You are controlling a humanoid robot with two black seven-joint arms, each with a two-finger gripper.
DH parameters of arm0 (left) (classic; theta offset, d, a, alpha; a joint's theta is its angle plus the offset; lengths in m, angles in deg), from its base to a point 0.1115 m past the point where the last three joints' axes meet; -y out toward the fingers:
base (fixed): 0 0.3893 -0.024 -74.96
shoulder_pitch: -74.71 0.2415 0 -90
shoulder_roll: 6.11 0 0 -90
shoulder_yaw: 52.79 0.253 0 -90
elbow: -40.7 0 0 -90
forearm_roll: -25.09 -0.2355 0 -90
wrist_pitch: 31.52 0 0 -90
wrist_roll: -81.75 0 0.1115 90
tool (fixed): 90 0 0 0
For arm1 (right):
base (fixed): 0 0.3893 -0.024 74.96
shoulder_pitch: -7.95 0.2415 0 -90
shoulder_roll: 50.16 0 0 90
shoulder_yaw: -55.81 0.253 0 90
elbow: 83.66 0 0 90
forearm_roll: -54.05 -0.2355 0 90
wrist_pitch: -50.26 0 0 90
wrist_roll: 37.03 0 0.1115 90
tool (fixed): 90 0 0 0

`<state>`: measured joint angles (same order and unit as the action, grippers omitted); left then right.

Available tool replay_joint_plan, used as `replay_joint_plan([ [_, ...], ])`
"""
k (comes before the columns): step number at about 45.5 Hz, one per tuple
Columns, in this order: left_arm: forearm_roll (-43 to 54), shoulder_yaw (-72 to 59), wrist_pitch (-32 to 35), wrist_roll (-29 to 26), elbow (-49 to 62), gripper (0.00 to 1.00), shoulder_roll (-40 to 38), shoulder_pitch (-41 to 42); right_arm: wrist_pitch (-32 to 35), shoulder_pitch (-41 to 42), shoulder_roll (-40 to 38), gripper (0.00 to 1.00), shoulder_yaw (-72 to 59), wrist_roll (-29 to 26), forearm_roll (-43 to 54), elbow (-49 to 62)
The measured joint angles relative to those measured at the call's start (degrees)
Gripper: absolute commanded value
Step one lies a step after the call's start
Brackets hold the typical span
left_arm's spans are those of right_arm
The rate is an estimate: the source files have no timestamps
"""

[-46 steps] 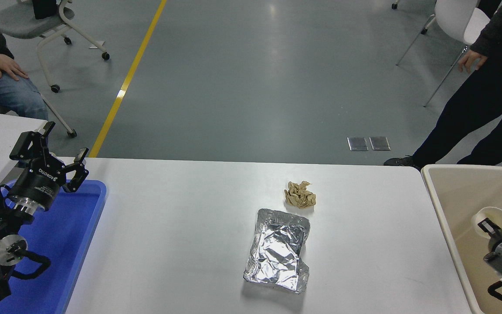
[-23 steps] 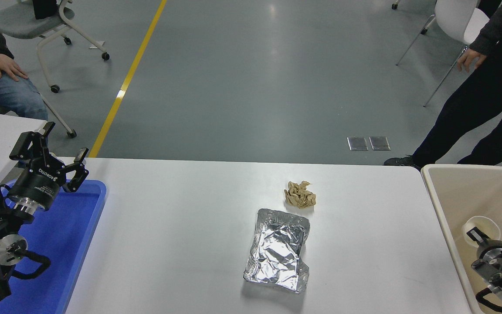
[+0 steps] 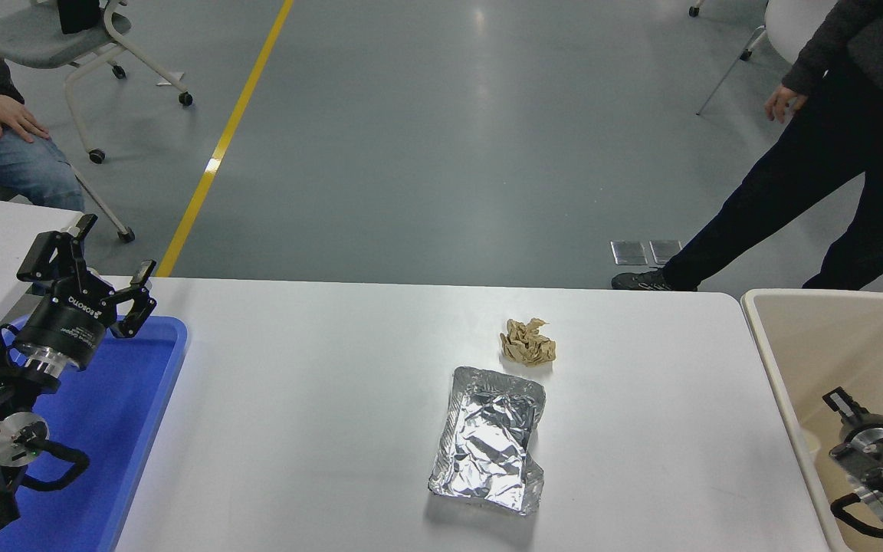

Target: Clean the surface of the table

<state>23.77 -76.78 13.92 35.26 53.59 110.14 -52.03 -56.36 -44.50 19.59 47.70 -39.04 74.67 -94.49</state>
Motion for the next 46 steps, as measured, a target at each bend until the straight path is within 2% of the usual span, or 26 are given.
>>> replay_joint_plan([
  [18, 0.0, 0.0, 0.0, 0.0, -0.01, 1.0, 0.04, 0.0, 0.46, 1.86, -5.05, 1.0, 1.78, 0.0, -0.86, -7.45],
  [35, 0.0, 0.0, 0.0, 0.0, -0.01, 1.0, 0.03, -0.01, 0.66, 4.15, -18.93, 1.0, 11.76, 0.55, -0.88, -28.9],
  [46, 0.0, 0.0, 0.0, 0.0, 0.01, 1.0, 0.01, 0.0, 0.67, 4.18, -22.68, 1.0, 21.75, 1.36, -0.58, -39.82],
])
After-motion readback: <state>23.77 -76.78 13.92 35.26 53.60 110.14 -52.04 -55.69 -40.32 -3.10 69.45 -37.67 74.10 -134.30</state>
